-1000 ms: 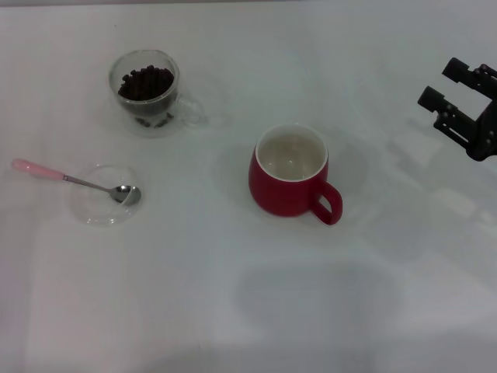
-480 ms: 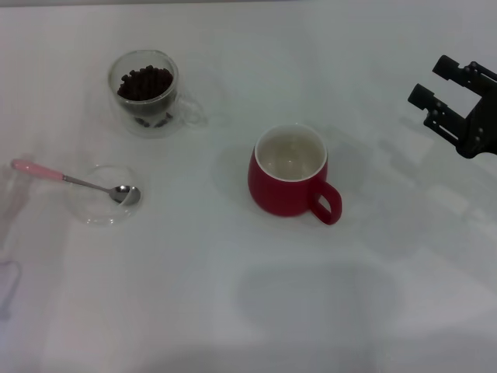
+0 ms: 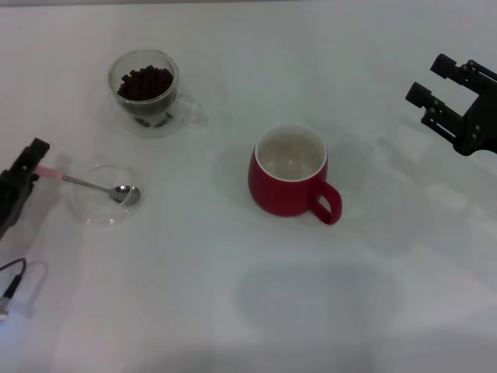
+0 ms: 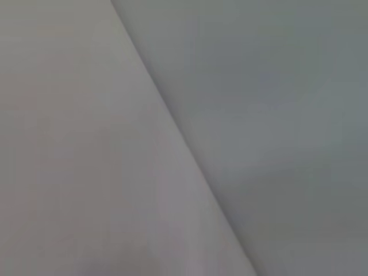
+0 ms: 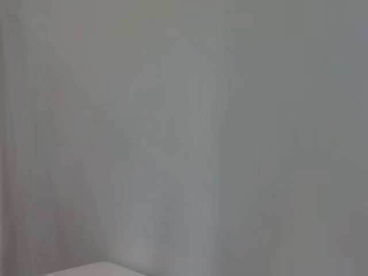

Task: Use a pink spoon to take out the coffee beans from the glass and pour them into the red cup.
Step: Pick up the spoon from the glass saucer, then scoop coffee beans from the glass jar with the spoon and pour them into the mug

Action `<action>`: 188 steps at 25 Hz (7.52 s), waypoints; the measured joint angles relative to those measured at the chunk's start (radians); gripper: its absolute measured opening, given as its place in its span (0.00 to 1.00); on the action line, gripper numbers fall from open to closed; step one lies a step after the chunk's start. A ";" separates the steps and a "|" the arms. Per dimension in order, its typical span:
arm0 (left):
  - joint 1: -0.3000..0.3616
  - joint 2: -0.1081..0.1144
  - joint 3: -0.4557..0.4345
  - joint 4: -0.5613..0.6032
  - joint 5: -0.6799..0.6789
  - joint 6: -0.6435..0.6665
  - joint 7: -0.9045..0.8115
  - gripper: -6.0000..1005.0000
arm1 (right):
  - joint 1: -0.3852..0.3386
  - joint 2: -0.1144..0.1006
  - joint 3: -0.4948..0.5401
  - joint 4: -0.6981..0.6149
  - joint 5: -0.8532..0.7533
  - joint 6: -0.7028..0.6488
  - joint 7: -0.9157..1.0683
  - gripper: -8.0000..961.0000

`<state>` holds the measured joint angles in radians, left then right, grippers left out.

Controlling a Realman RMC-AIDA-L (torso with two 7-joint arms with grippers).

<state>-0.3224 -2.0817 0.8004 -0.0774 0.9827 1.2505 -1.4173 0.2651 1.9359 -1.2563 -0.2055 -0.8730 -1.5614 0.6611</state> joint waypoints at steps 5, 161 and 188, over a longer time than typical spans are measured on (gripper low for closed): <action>-0.012 -0.004 0.000 -0.008 0.023 -0.019 0.000 0.62 | 0.005 0.000 0.000 0.000 0.000 0.011 0.000 0.62; -0.338 0.064 0.004 0.503 0.663 -0.332 -0.456 0.13 | 0.004 0.071 0.046 -0.003 0.009 0.054 -0.075 0.62; -0.275 0.065 0.002 0.376 0.494 -0.285 -0.647 0.13 | 0.010 0.069 0.048 -0.005 0.009 0.074 -0.075 0.62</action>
<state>-0.5973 -2.0171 0.8024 0.2987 1.4766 0.9654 -2.0645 0.2754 2.0048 -1.2087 -0.2109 -0.8637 -1.4877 0.5859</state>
